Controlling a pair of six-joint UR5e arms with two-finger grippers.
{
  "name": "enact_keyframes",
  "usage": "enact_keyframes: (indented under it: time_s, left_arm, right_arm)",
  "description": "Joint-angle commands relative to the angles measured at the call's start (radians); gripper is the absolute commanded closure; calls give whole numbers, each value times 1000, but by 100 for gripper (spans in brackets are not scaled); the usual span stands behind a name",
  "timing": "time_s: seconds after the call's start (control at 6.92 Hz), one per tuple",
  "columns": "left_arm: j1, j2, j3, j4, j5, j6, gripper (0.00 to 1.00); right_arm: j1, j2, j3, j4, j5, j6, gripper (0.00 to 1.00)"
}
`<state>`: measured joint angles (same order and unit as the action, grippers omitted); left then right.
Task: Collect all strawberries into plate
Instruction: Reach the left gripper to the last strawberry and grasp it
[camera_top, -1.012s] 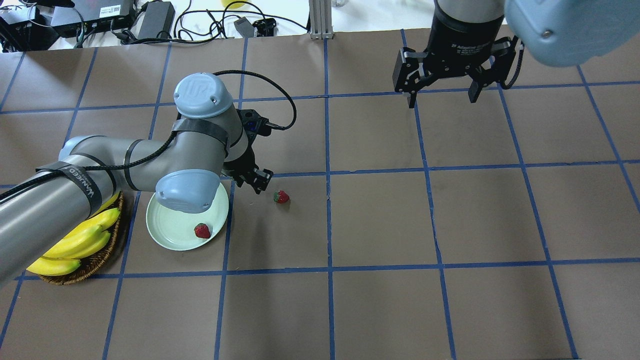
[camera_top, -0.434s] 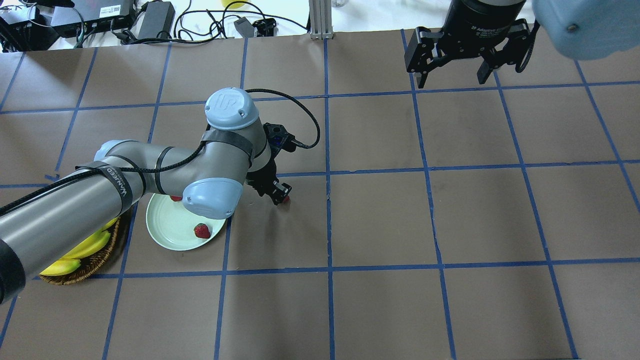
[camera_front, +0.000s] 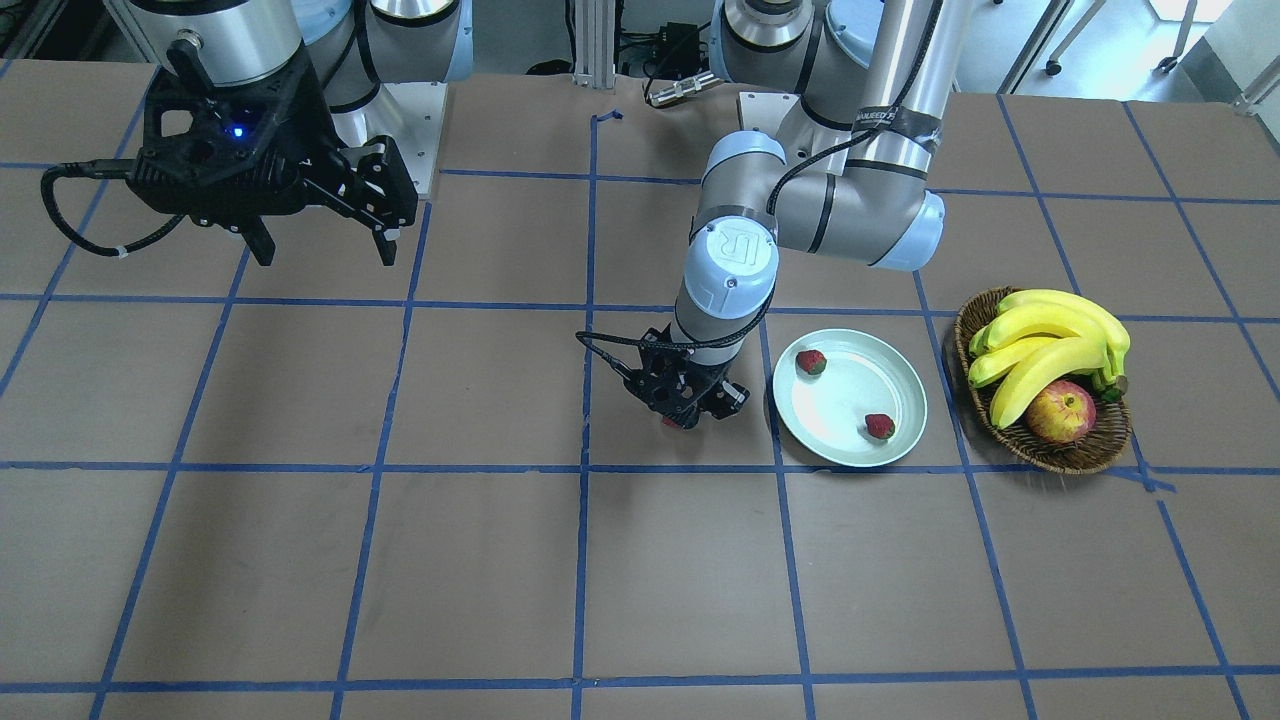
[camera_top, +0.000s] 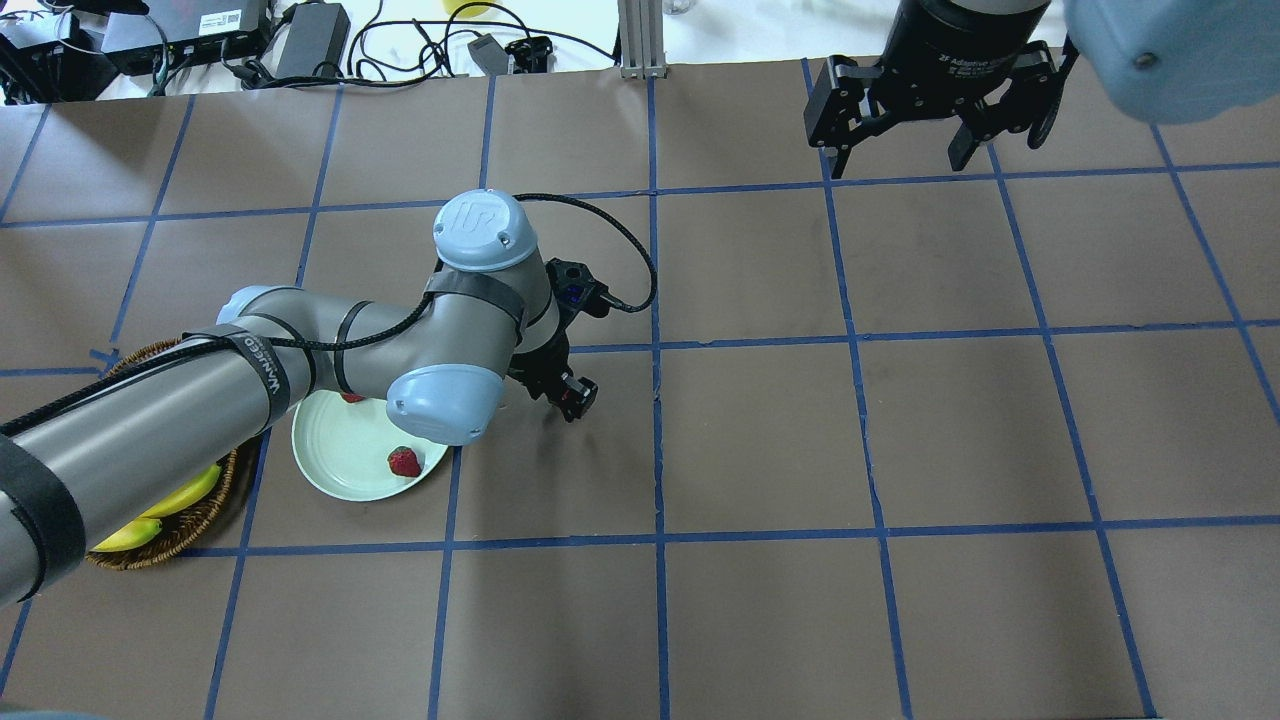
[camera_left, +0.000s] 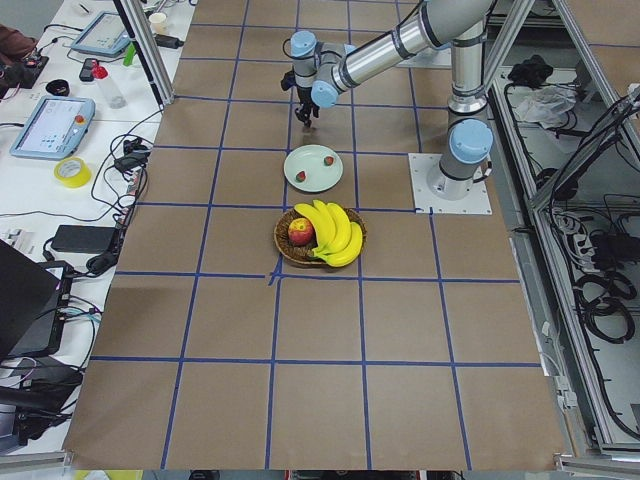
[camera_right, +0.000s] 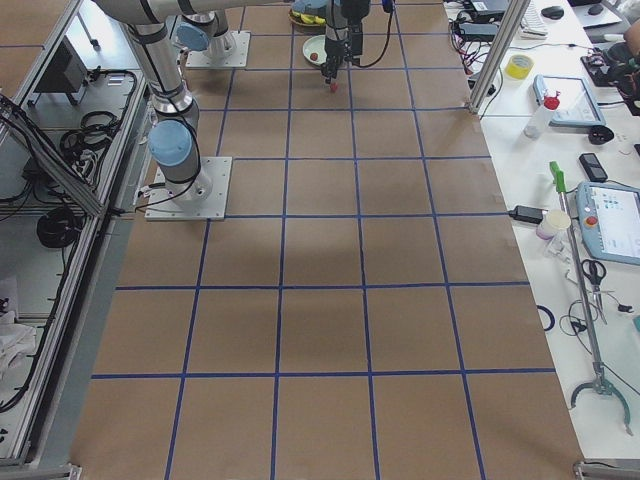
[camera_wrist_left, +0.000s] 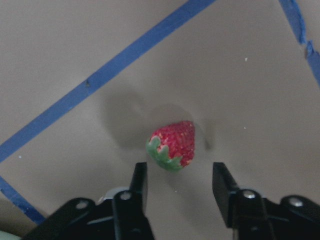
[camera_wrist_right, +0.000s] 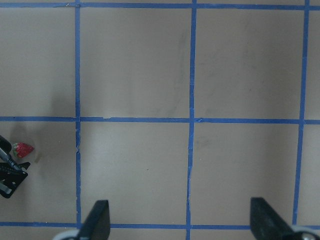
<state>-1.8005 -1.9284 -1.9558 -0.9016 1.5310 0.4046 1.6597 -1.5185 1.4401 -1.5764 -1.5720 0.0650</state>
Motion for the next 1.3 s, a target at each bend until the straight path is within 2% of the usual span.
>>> enact_keyframes:
  time_s: [0.0, 0.14, 0.29, 0.43, 0.58, 0.72, 0.87, 1.16]
  left_arm:
    - [-2, -24, 1, 44, -2, 11, 34]
    - [-2, -33, 0, 67, -2, 13, 36]
    - [-2, -37, 0, 67, 4, 13, 45]
    - [-2, -38, -3, 67, 8, 13, 49]
    - [-2, -38, -5, 67, 8, 14, 59]
    - [-2, -38, -9, 67, 8, 14, 72]
    - [-5, -38, -8, 67, 6, 14, 100]
    - [3, 3, 9, 73, 15, 16, 100]
  right_arm:
    - [0, -2, 0, -1, 3, -2, 0]
    - [0, -2, 0, -1, 3, -2, 0]
    - [0, -2, 2, -2, 3, -2, 0]
    - [0, -2, 0, -2, 1, -5, 0]
    - [0, -2, -6, -1, 1, -5, 0]
    - [2, -3, -19, 3, -8, -2, 0]
    - [3, -9, -20, 10, -14, 9, 0]
    - [5, -11, -18, 10, -16, 9, 0]
